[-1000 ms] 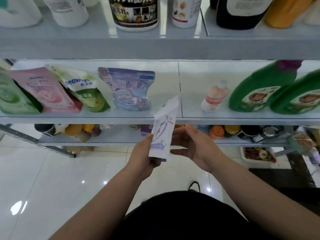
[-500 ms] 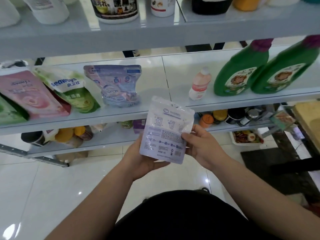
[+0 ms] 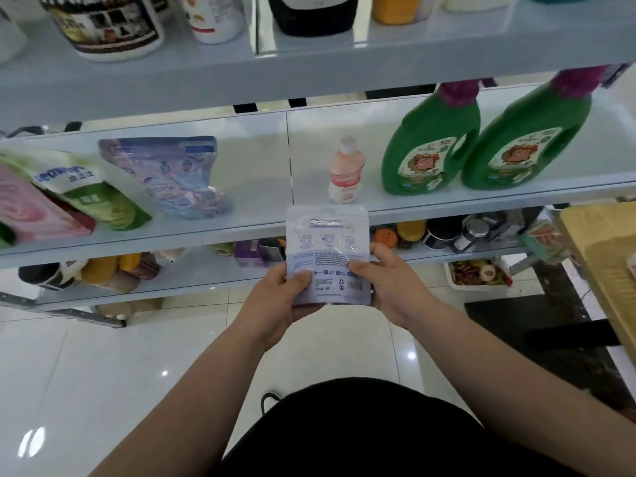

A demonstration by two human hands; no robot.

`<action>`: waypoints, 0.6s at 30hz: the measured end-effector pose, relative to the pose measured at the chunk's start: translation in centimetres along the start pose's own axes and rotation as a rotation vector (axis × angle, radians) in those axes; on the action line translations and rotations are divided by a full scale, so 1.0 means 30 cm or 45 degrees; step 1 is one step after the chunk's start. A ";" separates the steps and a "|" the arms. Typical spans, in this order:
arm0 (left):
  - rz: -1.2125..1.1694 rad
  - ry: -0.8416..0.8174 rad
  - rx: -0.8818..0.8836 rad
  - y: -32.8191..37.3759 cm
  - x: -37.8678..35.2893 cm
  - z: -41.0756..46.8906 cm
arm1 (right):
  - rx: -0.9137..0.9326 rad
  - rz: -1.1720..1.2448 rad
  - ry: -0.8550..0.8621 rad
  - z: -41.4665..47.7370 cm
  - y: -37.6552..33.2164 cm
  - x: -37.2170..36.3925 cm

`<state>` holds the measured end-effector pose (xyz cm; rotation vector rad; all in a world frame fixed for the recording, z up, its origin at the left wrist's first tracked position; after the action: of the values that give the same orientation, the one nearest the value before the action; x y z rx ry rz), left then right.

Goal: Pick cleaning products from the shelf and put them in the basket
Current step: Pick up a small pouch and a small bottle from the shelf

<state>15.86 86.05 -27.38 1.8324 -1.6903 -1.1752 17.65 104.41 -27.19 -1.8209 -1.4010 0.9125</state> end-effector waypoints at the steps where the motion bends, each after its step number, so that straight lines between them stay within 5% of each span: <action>1: 0.006 0.003 -0.012 -0.009 -0.028 0.006 | 0.008 -0.011 0.001 0.004 -0.005 0.027; 5: -0.001 0.107 -0.030 -0.051 -0.098 0.032 | 0.023 -0.040 -0.082 0.018 -0.034 0.097; 10: -0.429 0.209 0.111 -0.102 -0.175 0.046 | 0.000 0.005 -0.343 0.014 -0.069 0.112; 18: -0.776 -0.176 0.480 -0.203 -0.317 0.020 | -0.005 -0.049 -0.451 0.019 -0.052 0.084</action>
<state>19.94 96.43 -29.31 2.6866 -1.5455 -1.2864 16.82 107.23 -26.55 -1.6848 -1.6430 1.2578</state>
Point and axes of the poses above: each hand's wrist, its own z-axis towards the middle knuckle, its own x-axis out of the back of the hand, y = z × x, the point moved 8 cm from there along z, towards the middle knuckle, and after that the axes turned 7 degrees about -z, right-handed, at the moved point
